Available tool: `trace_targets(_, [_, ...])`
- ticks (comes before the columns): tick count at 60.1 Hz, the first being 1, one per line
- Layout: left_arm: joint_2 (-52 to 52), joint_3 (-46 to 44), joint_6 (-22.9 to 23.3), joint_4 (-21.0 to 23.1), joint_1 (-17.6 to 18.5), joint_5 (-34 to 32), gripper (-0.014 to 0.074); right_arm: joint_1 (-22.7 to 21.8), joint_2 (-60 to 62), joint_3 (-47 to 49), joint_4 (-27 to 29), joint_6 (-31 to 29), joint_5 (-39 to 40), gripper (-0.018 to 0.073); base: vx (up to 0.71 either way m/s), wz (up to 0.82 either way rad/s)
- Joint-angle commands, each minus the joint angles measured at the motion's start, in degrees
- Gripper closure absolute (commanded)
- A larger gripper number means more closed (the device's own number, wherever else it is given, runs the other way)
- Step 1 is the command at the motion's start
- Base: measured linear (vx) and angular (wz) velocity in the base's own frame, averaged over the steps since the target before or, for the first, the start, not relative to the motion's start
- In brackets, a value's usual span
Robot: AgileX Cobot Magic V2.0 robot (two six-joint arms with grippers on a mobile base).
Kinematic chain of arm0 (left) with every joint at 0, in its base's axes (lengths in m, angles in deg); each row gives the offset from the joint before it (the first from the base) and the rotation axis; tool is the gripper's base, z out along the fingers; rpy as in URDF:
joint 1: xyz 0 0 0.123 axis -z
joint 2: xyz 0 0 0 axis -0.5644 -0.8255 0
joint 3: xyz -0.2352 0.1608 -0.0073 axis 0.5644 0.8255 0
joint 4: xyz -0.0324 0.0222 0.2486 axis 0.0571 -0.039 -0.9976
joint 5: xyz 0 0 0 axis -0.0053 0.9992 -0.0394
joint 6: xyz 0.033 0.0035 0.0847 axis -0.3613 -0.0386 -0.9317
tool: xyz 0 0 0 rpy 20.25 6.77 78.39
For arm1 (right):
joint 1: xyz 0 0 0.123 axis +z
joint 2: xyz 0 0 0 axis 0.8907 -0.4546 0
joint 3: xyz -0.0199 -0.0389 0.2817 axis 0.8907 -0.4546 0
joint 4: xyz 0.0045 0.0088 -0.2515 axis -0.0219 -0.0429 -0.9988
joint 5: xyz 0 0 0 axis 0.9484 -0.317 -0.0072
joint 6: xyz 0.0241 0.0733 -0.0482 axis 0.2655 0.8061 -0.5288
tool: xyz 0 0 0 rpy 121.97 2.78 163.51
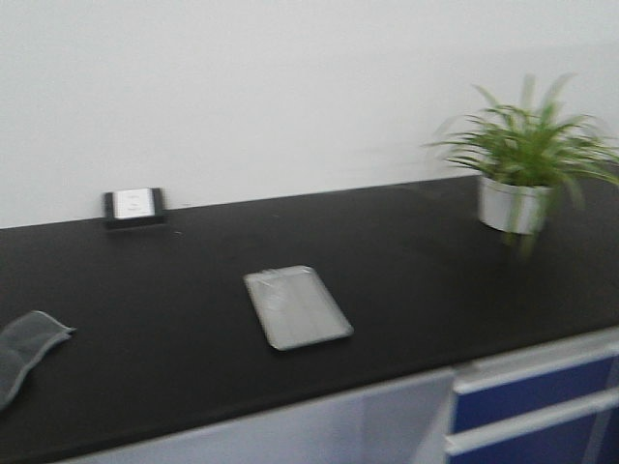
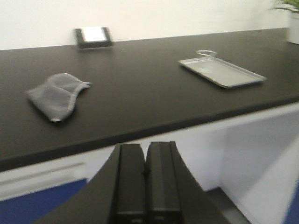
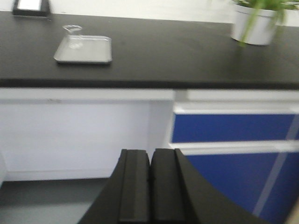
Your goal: Wipe beaker with gray cloth and return to tray
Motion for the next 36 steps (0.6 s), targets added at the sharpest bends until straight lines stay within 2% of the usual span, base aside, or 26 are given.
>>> trace_targets(1, [0.80, -0.76, 0.38, 0.37, -0.07, -4.37, 0.0602, -0.14, 0.61, -0.86, -0.50, -0.26, 4.59, 0.0567, 0.54, 0.67])
trace_targets(19, [0.80, -0.76, 0.38, 0.37, -0.07, -4.37, 0.0602, -0.14, 0.61, -0.86, -0.50, -0.26, 4.59, 0.0567, 0.51, 0.60])
trace_targets(36, [0.80, -0.76, 0.38, 0.37, -0.07, -4.37, 0.0602, -0.14, 0.61, -0.86, -0.50, -0.26, 4.59, 0.0567, 0.42, 0.20])
